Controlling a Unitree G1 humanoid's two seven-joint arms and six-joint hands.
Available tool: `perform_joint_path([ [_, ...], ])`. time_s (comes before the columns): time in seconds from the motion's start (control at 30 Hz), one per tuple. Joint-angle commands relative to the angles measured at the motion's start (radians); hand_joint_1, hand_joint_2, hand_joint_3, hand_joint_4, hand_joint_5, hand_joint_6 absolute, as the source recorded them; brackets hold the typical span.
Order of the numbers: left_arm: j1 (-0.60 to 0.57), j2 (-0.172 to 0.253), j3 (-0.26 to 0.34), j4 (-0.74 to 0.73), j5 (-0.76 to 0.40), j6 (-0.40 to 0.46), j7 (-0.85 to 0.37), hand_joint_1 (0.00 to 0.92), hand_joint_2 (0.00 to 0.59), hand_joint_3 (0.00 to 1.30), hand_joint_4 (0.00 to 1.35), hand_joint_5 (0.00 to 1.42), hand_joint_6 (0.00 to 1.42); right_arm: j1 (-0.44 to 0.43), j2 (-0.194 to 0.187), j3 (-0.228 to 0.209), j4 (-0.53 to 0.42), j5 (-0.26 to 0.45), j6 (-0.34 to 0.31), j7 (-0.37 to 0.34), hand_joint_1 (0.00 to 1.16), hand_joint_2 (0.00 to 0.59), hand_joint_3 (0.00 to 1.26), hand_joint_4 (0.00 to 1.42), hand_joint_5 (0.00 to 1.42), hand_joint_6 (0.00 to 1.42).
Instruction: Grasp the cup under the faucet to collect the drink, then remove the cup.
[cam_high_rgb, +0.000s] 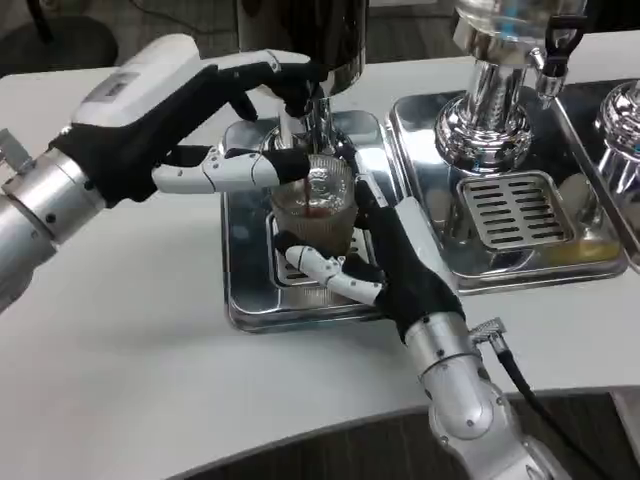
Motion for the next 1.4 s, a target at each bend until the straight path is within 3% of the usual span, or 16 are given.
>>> perform_joint_path([
  [0.03,0.026,0.012,-0.005,-0.02,0.002,0.0,-0.029,0.0,0.084,0.28,0.26,0.27,0.5,-0.022,0.011,0.003,0.023,-0.006,0.008,-0.014,0.63,0.17,0.0,0.0,0.02,0.21],
  [0.63,0.039,0.012,0.005,-0.034,-0.011,0.011,-0.034,0.0,0.096,0.28,0.26,0.27,0.5,-0.061,0.033,0.016,0.049,-0.031,0.053,-0.063,0.64,0.163,0.0,0.0,0.06,0.25],
  [1.07,0.082,-0.015,0.078,-0.066,-0.059,0.007,0.026,0.0,0.069,0.23,0.21,0.28,0.51,-0.061,0.042,0.021,0.054,-0.031,0.059,-0.079,0.64,0.162,0.0,0.0,0.08,0.26],
  [1.4,0.111,-0.008,0.12,-0.079,-0.091,0.051,0.028,0.0,0.059,0.22,0.18,0.25,0.47,-0.069,0.05,0.025,0.065,-0.03,0.055,-0.088,0.64,0.161,0.0,0.0,0.09,0.27],
])
